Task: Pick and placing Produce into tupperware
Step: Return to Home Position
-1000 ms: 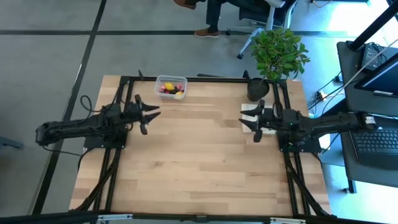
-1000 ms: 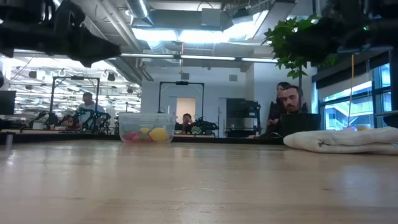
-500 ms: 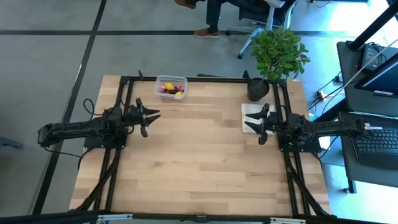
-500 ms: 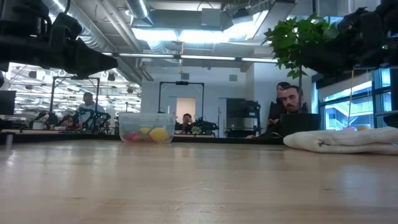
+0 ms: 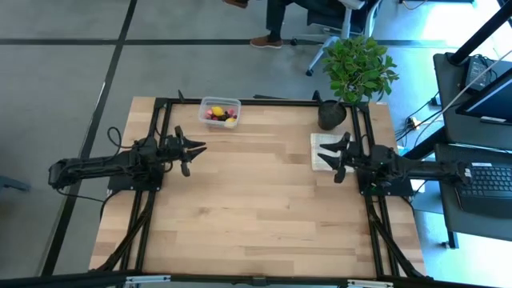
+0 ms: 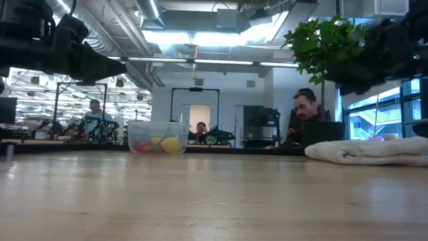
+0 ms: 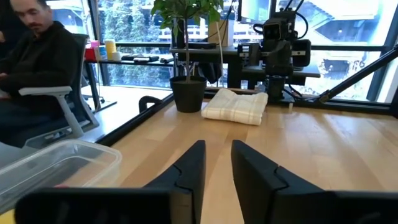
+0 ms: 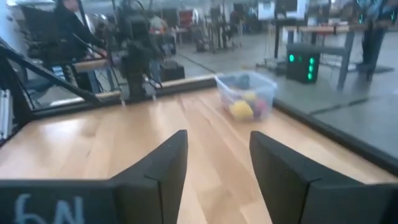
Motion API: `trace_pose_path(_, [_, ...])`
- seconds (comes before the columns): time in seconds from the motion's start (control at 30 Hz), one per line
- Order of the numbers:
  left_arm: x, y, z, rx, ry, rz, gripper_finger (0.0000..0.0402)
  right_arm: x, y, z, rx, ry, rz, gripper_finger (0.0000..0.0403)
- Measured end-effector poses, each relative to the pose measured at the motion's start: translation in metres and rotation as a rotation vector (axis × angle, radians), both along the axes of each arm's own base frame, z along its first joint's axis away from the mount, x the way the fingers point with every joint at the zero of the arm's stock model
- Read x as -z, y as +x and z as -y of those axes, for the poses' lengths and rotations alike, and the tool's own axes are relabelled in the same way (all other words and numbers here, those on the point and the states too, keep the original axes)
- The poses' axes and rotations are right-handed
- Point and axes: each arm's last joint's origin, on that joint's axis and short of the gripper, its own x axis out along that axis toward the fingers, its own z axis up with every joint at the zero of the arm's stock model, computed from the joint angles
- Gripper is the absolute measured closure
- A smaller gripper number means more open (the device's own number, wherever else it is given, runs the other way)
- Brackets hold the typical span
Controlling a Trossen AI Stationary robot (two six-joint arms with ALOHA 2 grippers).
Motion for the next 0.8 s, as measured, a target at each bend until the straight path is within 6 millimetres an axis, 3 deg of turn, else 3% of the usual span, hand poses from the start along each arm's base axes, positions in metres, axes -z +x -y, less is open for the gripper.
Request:
trace_pose_path(0.27, [0.0000,0.0000,0.0000,0.000,0.001,0.000,0.0343,-0.0028,-0.0105,0.0000,0.003,0.033,0.064,0.0226])
trace_pose_path(0.8, [-0.0001,0.0000,0.0000,0.000,0.002,0.000,0.0368,-0.0026,-0.0105,-0.0034,-0.072,0.106,0.041,0.0226])
